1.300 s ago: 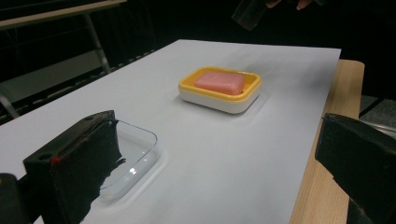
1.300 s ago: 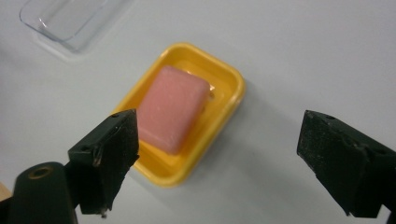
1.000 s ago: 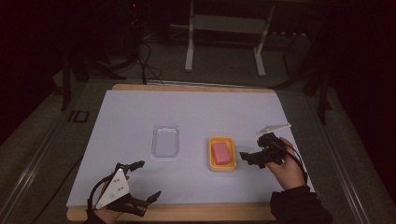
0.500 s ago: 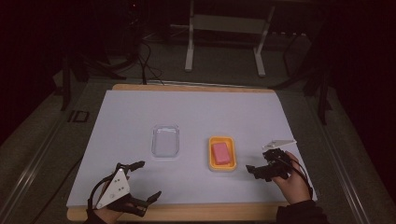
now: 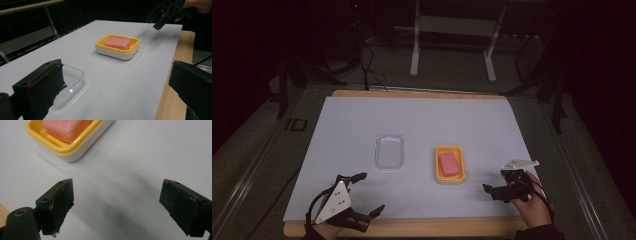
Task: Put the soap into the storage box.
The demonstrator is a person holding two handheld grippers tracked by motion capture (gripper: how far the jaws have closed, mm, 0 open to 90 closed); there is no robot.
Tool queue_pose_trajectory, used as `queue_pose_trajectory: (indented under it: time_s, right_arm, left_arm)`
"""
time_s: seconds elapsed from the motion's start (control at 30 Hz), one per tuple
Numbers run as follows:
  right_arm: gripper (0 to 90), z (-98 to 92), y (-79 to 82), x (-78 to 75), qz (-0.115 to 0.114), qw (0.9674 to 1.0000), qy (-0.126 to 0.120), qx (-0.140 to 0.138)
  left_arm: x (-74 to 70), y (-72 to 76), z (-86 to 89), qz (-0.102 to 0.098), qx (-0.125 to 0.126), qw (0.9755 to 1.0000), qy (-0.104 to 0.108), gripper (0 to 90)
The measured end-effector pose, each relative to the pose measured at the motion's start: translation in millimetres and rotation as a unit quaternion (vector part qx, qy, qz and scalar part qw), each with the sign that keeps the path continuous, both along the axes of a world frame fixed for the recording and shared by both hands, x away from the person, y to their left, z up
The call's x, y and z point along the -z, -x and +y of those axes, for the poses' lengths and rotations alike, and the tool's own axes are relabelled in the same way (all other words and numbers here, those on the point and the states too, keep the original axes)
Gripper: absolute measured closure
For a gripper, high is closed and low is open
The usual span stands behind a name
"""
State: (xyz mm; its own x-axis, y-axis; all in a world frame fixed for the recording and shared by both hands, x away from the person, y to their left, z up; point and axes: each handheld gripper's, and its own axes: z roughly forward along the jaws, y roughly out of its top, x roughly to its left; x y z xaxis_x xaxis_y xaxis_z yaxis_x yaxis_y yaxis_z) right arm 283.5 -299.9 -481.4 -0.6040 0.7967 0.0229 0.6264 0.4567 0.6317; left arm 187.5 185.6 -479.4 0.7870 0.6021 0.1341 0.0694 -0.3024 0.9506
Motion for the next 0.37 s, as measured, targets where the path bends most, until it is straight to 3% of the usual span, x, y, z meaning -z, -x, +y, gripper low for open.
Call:
queue_pose_trajectory:
  time_s: [0.37]
  right_arm:
    - [12.1,-12.2,3.7,4.4,-0.025,0.9995,-0.017,0.011]
  left_arm:
    - [0.6,-0.8,-0.7,0.002,0.002,1.0000,-0.003,0.6]
